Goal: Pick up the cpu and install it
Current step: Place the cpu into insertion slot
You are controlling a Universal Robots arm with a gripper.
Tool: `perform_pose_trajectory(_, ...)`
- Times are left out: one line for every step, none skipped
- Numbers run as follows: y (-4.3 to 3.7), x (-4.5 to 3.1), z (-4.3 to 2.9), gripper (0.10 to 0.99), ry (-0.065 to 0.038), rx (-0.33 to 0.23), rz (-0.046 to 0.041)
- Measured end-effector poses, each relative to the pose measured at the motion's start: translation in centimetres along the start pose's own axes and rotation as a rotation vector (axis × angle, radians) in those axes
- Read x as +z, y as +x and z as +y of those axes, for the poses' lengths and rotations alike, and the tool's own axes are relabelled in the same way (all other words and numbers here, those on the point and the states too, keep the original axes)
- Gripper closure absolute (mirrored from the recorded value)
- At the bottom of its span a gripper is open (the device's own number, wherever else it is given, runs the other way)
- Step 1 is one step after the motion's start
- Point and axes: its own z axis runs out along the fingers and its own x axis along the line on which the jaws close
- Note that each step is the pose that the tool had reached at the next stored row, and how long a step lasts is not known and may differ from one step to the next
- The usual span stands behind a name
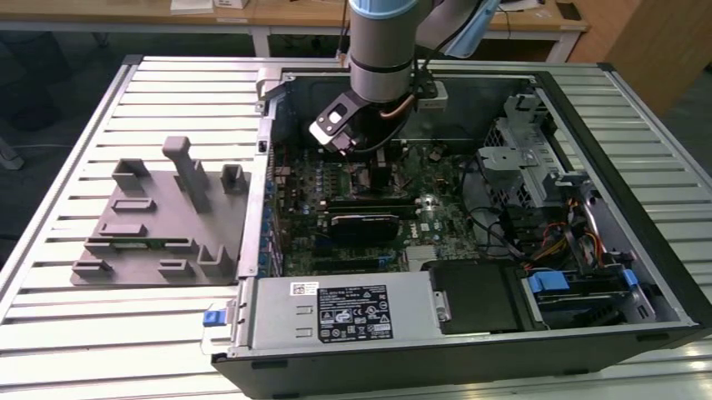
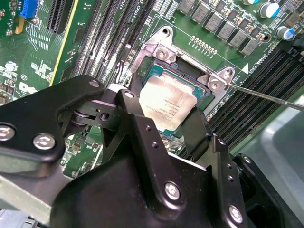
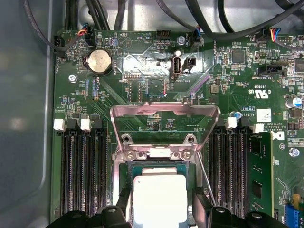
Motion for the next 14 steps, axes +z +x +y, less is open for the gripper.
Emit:
perform_pose_trajectory(0.00, 0.00, 0.00, 0.471, 0.000, 0.000, 0.0000)
perform_pose_trajectory(0.00, 0.01, 0.00, 0.471, 0.000, 0.000, 0.0000)
perform_pose_trajectory(0.00, 0.01, 0.00, 0.486, 0.000, 0.000, 0.0000)
perform_pose_trajectory(0.00, 0.00, 0.00, 0.486, 0.000, 0.000, -0.0002)
perform_pose_trajectory(0.00, 0.01, 0.00, 0.486, 0.000, 0.000, -0.0002)
perform_pose_trajectory(0.00, 0.01, 0.00, 0.553, 0.000, 0.000, -0.0001)
perform_pose_trajectory(0.00, 0.02, 0.00, 0.553, 0.000, 0.000, -0.0001)
perform_pose_trajectory(0.00, 0.02, 0.00, 0.553, 0.000, 0.000, -0.0001)
perform_pose_trajectory(0.00, 0.03, 0.00, 0.553, 0.000, 0.000, 0.0000)
perform_pose_trajectory(0.00, 0.03, 0.00, 0.553, 0.000, 0.000, 0.0002)
perform_pose_trajectory(0.00, 0.02, -0.01, 0.553, 0.000, 0.000, 0.0013)
perform_pose_trajectory(0.00, 0.01, 0.00, 0.553, 0.000, 0.000, 0.0025)
perform_pose_trajectory(0.01, -0.01, 0.00, 0.553, 0.000, 0.000, 0.0040)
perform_pose_trajectory(0.01, -0.05, 0.01, 0.553, 0.000, 0.000, 0.0048)
